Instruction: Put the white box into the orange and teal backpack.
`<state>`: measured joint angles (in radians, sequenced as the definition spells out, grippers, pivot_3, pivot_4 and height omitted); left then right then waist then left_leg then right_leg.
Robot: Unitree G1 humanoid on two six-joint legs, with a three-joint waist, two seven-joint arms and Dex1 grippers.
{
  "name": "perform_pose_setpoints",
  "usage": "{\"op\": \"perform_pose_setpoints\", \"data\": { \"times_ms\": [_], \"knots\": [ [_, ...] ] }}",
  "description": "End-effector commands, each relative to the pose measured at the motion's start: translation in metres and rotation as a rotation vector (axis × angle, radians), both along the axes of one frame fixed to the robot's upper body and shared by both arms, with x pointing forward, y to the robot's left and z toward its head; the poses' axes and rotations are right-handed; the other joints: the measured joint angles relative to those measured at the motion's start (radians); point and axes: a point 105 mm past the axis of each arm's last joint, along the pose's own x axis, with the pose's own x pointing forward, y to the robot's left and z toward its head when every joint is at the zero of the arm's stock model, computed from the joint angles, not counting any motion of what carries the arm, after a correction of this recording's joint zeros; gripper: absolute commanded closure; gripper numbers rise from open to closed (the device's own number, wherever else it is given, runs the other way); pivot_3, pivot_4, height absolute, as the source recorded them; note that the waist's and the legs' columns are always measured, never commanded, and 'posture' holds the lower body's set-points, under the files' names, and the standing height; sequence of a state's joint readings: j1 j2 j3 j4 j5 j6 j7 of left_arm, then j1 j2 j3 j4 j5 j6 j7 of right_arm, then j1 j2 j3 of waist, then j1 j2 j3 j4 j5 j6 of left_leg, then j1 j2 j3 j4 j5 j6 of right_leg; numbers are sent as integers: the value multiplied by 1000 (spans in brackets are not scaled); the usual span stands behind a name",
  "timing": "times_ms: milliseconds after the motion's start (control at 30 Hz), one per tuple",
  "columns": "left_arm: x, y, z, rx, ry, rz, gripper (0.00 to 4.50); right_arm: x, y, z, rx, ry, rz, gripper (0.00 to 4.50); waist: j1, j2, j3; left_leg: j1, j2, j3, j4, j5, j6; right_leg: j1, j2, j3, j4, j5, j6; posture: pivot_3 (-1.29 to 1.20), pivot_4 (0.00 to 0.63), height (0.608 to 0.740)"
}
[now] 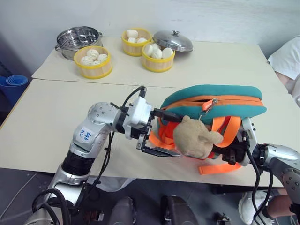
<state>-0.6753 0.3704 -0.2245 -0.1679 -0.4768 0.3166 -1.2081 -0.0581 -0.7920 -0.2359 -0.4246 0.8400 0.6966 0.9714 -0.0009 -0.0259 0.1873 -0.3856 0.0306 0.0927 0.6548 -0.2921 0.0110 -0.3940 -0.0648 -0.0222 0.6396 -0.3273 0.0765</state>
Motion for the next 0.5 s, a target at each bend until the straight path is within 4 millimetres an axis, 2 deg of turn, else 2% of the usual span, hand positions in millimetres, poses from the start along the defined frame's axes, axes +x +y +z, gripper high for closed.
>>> {"op": "perform_pose_setpoints", "data": {
  "times_ms": [33,100,233,367,467,500],
  "knots": [
    [-4,-6,15,-60,-34,-22,896,-3,8,17,90,-58,31,4500,-1,0,0,0,0,0,0,0,0,0,0,0,0,0,0,0,150,740],
    [1,-1,19,-78,-53,2,1490,-5,9,23,128,-60,30,4500,-3,0,0,0,0,0,0,0,0,0,0,0,0,0,0,0,150,740],
    [8,17,19,-33,-40,27,2614,-10,6,21,136,-39,18,4500,-2,0,0,0,1,0,0,0,0,0,0,0,1,0,0,0,150,740],
    [21,45,46,-57,-4,112,3619,-14,5,24,193,-30,1,4500,-2,0,0,0,1,0,0,0,0,-1,0,0,1,0,0,0,150,740],
    [41,76,60,-55,25,231,4006,-13,0,29,248,-37,-53,4500,-4,0,0,0,1,0,0,0,1,-1,0,0,2,0,0,0,150,740],
    [50,86,61,-41,9,293,4006,-13,-1,30,259,-38,-66,4500,-4,0,0,0,1,0,0,0,0,-1,0,0,2,0,0,0,150,740]
  ]
}}
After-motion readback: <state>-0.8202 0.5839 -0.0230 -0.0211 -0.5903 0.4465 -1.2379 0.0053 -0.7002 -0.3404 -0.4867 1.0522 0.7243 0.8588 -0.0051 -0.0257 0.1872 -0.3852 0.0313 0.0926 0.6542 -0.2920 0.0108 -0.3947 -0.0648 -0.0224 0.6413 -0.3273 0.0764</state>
